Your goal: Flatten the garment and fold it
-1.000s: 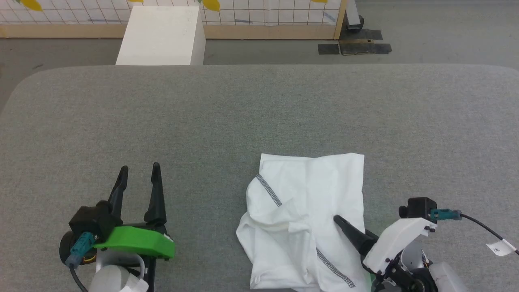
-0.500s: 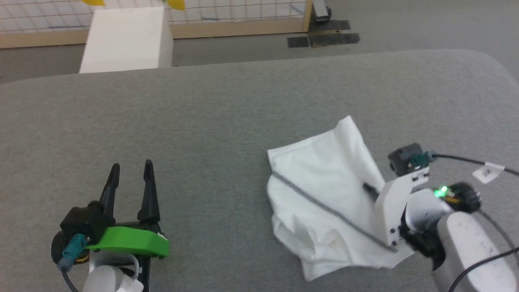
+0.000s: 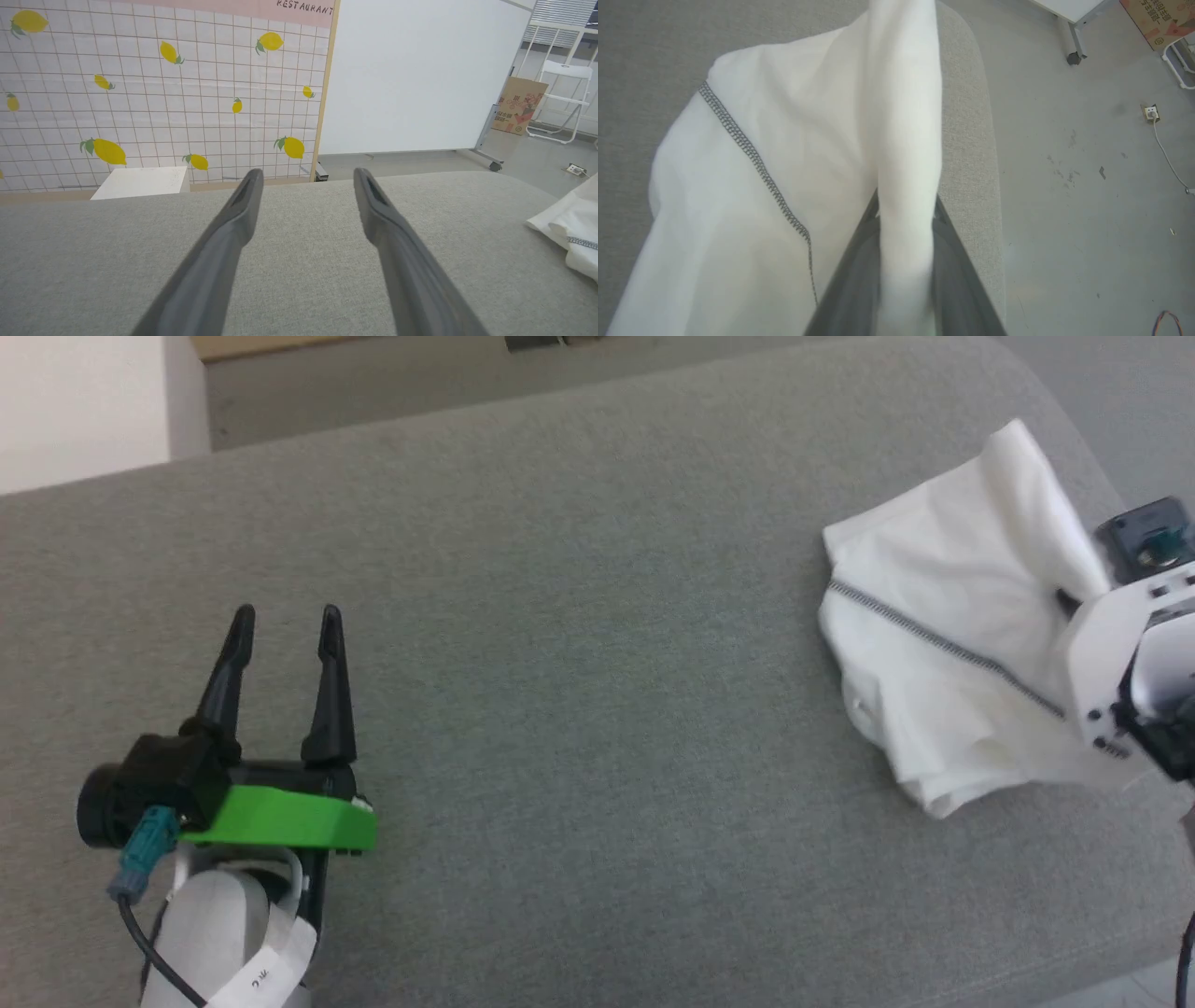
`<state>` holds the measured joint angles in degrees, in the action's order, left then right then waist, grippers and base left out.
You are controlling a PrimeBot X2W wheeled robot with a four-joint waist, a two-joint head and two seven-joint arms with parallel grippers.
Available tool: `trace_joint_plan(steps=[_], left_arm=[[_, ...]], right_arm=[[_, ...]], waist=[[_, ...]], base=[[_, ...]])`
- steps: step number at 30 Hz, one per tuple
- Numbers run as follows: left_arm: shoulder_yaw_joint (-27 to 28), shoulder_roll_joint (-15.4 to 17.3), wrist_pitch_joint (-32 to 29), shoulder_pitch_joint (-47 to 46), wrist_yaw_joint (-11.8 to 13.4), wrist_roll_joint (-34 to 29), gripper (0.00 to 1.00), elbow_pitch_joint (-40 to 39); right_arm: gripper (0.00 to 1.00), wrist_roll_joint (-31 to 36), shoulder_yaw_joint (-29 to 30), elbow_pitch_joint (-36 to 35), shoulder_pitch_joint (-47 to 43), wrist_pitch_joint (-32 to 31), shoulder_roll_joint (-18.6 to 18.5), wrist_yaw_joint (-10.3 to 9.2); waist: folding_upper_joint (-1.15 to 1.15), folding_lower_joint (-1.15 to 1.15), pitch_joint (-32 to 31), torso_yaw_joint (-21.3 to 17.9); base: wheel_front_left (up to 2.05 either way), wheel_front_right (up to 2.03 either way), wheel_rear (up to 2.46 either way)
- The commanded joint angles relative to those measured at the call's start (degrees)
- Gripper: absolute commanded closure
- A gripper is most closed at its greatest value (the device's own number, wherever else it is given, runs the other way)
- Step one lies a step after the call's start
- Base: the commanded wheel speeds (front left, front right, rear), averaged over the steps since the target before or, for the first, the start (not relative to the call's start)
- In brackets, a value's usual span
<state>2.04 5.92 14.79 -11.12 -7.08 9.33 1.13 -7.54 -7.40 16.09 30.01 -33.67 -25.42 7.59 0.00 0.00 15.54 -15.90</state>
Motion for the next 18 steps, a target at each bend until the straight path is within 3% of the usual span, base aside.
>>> trace_joint_plan(steps=[1, 7, 17, 18], left_arm=[[-0.22, 0.99, 0.20, -1.44, -0.38, -0.43, 0.00, -0.47], [-1.49, 3.60, -1.09, -4.43, -0.39, -0.78, 0.00, -2.16], [-3.10, 5.81, -3.22, -6.65, -0.38, -0.56, 0.00, -4.06], [-3.04, 5.86, -3.21, -6.58, -0.31, -0.41, 0.00, -4.05]], right_arm=[[1.00, 0.97, 0.67, 1.24, 1.99, 1.28, -0.48, -0.10], [1.00, 5.15, 4.48, 9.09, 7.86, 7.68, -1.86, -0.10], [1.00, 12.15, 11.37, 20.09, 14.92, 17.46, -0.76, -0.10], [0.80, 13.10, 12.07, 20.82, 15.40, 18.50, -0.52, -0.10]], waist=[[0.00, 0.00, 6.30, -5.20], [0.00, 0.00, 10.78, -5.95], [0.00, 0.00, 14.36, -2.73], [0.00, 0.00, 14.34, -2.34]], base=[[0.00, 0.00, 0.00], [0.00, 0.00, 0.00], [0.00, 0.00, 0.00], [0.00, 0.00, 0.00]])
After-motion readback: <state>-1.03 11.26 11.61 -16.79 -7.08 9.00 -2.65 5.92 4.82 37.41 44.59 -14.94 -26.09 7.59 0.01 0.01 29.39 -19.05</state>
